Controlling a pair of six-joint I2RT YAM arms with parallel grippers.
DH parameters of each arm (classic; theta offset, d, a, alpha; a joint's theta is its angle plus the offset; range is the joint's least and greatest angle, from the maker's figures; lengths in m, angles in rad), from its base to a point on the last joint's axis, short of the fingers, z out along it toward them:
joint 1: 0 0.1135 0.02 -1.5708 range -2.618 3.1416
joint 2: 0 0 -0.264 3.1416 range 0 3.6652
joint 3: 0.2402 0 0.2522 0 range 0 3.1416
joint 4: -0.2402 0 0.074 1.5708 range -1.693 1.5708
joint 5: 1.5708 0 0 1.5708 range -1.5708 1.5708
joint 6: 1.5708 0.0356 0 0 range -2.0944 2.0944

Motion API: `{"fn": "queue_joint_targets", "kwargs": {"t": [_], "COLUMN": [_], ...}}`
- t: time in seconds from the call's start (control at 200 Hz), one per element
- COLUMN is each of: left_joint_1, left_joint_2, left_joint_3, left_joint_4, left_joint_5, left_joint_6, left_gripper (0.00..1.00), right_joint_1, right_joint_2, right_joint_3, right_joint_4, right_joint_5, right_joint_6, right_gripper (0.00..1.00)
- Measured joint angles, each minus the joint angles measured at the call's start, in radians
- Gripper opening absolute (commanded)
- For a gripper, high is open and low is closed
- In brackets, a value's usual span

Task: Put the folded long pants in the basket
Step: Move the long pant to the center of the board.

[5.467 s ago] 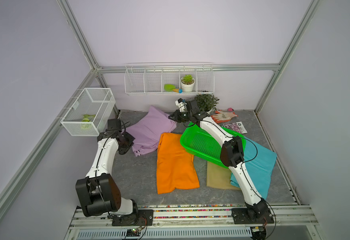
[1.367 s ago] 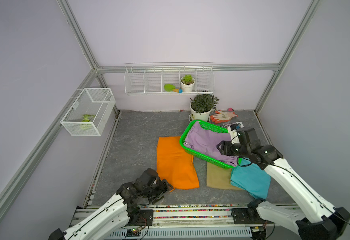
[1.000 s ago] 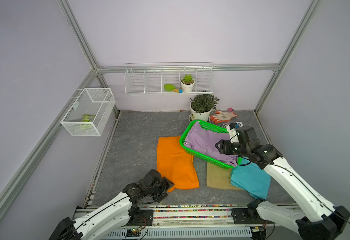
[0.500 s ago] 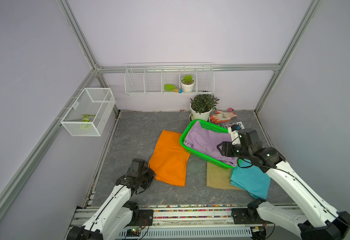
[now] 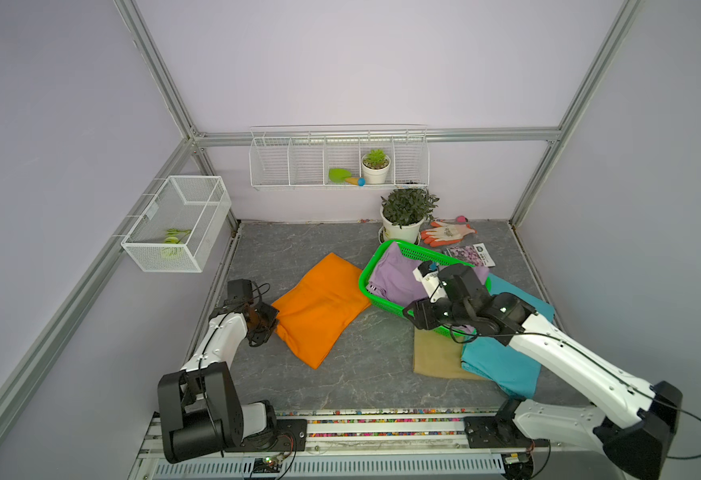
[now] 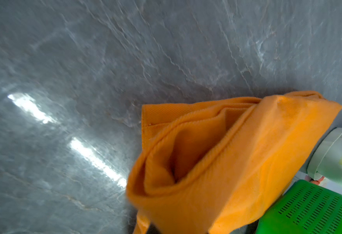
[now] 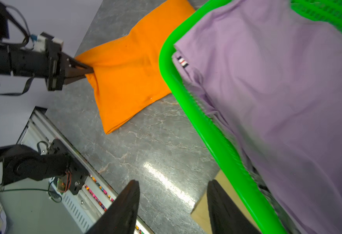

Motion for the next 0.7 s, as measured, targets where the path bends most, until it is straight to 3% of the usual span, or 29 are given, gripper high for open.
{"fn": "queue_joint_targets", "kwargs": {"t": [0.055, 0.105, 0.19, 0.22, 0.325, 0.375, 0.425, 0.545, 0.7], "left_joint_1": [0.041, 0.075, 0.114, 0.121, 0.129, 0.139, 0.153, 0.159, 0.103], "left_joint_2": [-0.002, -0.006, -0.014, -0.015, -0.016, -0.019, -0.031, -0.101, -0.18], "left_joint_3": [0.0, -0.001, -0.001, -0.001, 0.008, 0.016, 0.026, 0.024, -0.045], "left_joint_4": [-0.014, -0.021, -0.027, -0.028, -0.047, -0.068, -0.098, -0.125, -0.079], "left_joint_5": [-0.001, -0.001, 0.002, 0.002, 0.01, 0.008, -0.013, -0.006, 0.125], "left_joint_6": [0.012, 0.02, 0.036, 0.047, 0.068, 0.066, 0.072, 0.067, 0.068], "left_gripper": [0.0, 0.13, 0.25, 0.33, 0.74, 0.88, 0.95, 0.95, 0.64], "right_joint_1": [0.045, 0.076, 0.119, 0.129, 0.152, 0.154, 0.154, 0.154, 0.154], "right_joint_2": [0.034, 0.066, 0.126, 0.146, 0.225, 0.267, 0.311, 0.446, 0.683], "right_joint_3": [0.018, 0.037, 0.072, 0.083, 0.129, 0.157, 0.189, 0.319, 0.612], "right_joint_4": [0.015, 0.029, 0.052, 0.059, 0.075, 0.078, 0.078, 0.062, -0.017], "right_joint_5": [0.012, 0.023, 0.037, 0.039, 0.037, 0.033, 0.029, 0.03, 0.037], "right_joint_6": [-0.008, -0.013, -0.019, -0.021, -0.029, -0.038, -0.05, -0.086, -0.12], "right_gripper": [0.59, 0.59, 0.6, 0.6, 0.61, 0.61, 0.62, 0.63, 0.62]}}
